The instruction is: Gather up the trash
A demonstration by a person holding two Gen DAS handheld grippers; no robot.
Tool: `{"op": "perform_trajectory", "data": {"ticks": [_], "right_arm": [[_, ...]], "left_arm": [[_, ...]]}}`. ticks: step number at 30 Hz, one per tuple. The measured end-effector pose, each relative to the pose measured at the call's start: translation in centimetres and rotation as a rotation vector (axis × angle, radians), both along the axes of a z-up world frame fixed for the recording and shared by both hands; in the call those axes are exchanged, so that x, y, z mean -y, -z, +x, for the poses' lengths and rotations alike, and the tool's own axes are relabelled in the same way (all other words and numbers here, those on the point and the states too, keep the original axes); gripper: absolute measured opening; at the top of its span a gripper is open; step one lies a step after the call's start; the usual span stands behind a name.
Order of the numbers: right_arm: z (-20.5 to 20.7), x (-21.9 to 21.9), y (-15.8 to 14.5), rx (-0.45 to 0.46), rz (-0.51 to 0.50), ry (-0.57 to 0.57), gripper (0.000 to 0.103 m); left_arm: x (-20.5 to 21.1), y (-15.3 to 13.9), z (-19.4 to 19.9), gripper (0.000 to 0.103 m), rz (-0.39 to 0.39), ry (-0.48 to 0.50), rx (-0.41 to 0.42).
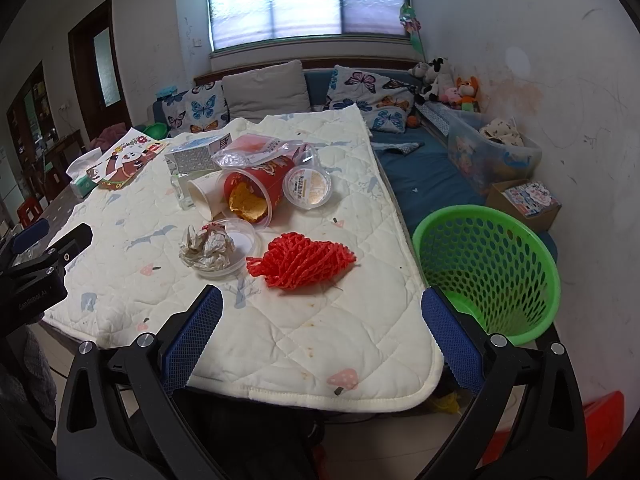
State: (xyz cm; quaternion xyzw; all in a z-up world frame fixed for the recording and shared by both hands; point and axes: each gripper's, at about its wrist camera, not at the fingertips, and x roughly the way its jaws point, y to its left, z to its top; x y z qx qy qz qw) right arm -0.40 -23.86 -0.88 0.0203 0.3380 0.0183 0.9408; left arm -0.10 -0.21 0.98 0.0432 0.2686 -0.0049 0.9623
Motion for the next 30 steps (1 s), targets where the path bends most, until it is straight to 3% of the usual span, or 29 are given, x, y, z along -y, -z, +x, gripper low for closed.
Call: {"op": "perform_trajectory", "data": {"ticks": [30], "right_arm": [[0.5, 0.5, 0.1, -0.004, 0.005, 0.002, 0.099]], "left_arm": [[0.3, 0.0, 1.0, 0.097, 0.001, -0.002, 0.001]]}}
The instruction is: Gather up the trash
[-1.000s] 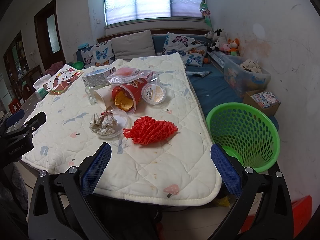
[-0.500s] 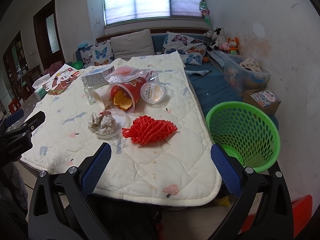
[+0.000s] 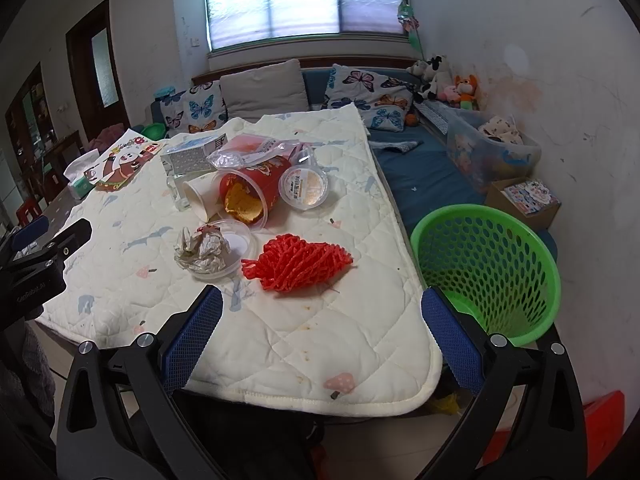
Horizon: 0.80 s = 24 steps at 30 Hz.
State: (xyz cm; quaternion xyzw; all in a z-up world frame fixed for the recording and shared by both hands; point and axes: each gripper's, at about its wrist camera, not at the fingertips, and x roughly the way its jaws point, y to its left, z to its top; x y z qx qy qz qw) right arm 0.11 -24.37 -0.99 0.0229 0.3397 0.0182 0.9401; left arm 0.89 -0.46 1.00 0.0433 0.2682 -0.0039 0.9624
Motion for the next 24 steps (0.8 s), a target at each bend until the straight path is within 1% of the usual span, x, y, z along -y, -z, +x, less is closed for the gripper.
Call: {"op": "perform_trajectory", "data": {"ticks": [11, 24], "right_arm": [[0.9, 0.0, 0.0, -0.005, 0.003, -0.009, 0.099], [2.9, -0.3, 0.6, -0.028, 0.002, -0.027, 0.099]], "left_arm": [[0.3, -0.2, 0.5, 0.097, 0.002, 0.0, -0.003], [0.4, 0.1, 2.9, 0.097, 0.006, -0.003, -0.023]]}}
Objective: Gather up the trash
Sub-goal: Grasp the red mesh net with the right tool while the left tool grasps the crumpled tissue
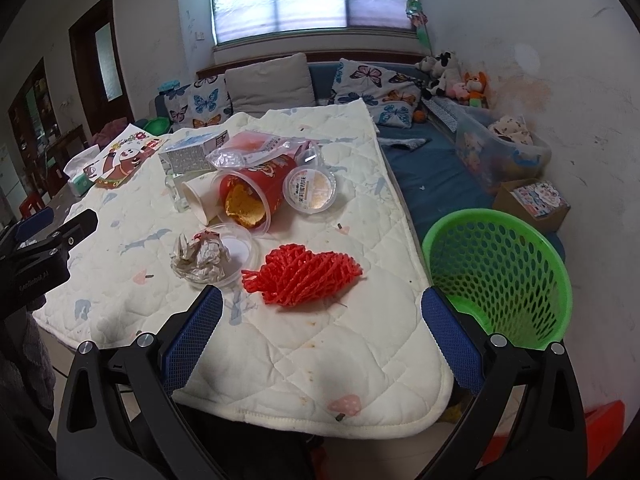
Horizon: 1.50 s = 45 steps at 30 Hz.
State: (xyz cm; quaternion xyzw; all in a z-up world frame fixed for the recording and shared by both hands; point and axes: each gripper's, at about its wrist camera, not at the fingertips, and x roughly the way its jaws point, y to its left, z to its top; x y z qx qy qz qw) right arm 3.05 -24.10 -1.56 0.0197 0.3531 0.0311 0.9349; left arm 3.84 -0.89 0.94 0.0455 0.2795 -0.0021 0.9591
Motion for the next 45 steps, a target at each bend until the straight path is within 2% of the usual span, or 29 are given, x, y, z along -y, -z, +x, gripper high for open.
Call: {"op": "perform_trajectory", "data": {"ticks": [14, 25, 34, 43, 44, 45], "right_arm": [[2.9, -0.2, 2.1, -0.058, 0.021, -0.038, 0.098], [6.4, -0.3, 4.7, -0.125, 0.054, -0.074, 0.098], [8.2, -0.6, 6.3, -0.172, 0.055, -0.096, 0.095], [8.6, -0.4, 6.8, -0.202, 0.081, -0.112, 0.077], [8.5, -0.3, 6.8, -0.199, 0.086, -0.112, 0.075], [8.5, -0.4, 6.7, -0.197, 0.088, -0.113, 0.074]], "left_arm": [[0.1, 1.1, 2.8, 0.097, 0.01, 0.013, -0.036], [0.8, 2.4, 5.2, 0.097, -0.002, 0.093, -0.086], [2.0, 4.0, 6.2, 0.097, -0.017, 0.2, -0.145], [4.0, 6.2, 7.6, 0.095, -0.032, 0.311, -0.224], [4.1, 6.4, 7.9, 0.093, -0.039, 0.32, -0.236], [4.3, 6.6, 8.1, 0.087, -0.042, 0.326, -0.247]]}}
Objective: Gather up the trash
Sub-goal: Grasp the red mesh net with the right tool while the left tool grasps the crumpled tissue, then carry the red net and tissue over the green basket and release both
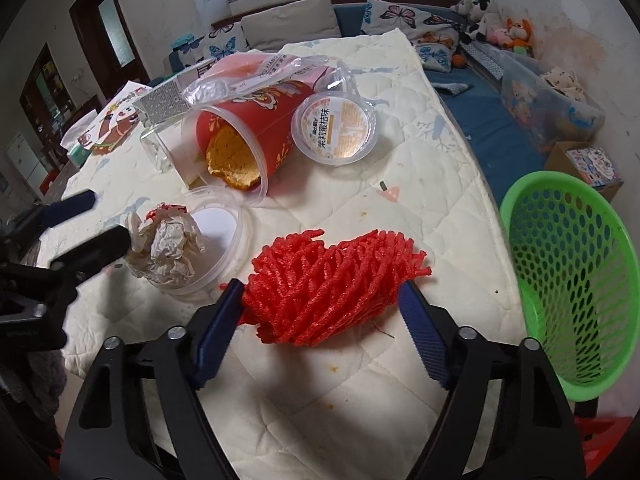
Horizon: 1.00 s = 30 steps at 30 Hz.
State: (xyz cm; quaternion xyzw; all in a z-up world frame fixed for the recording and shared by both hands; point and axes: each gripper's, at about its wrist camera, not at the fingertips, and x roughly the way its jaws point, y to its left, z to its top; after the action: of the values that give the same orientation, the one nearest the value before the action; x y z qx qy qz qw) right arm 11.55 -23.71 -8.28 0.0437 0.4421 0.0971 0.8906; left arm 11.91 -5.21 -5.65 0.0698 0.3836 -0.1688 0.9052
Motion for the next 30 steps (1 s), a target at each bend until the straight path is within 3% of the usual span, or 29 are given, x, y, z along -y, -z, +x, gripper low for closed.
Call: {"op": "perform_trajectory", "data": {"ticks": [3, 8, 19, 23, 30], "right_arm": [[-0.2, 0.3, -0.3, 0.008, 0.014, 0.005, 0.068], [-0.5, 0.7, -0.8, 0.02, 0.022, 0.012, 0.061], [-1.6, 1.6, -2.0, 0.059, 0.032, 0.037, 0.06], [-2.0, 1.9, -2.5, 0.074, 0.027, 0.042, 0.059], [-3.0, 3.8, -3.6, 0.112, 0.023, 0.091, 0.059]], "left_arm": [[0.4, 0.6, 0.5, 0.072, 0.002, 0.018, -0.029], [0.7, 1.0, 0.6, 0.06, -0.024, 0.066, -0.055], [1.8, 1.8, 0.5, 0.058, -0.01, 0.107, -0.095], [1.9, 1.9, 0.3, 0.045, -0.018, 0.12, -0.103], [1.4, 0.7, -0.4, 0.04, -0.032, 0.107, -0.077]]}}
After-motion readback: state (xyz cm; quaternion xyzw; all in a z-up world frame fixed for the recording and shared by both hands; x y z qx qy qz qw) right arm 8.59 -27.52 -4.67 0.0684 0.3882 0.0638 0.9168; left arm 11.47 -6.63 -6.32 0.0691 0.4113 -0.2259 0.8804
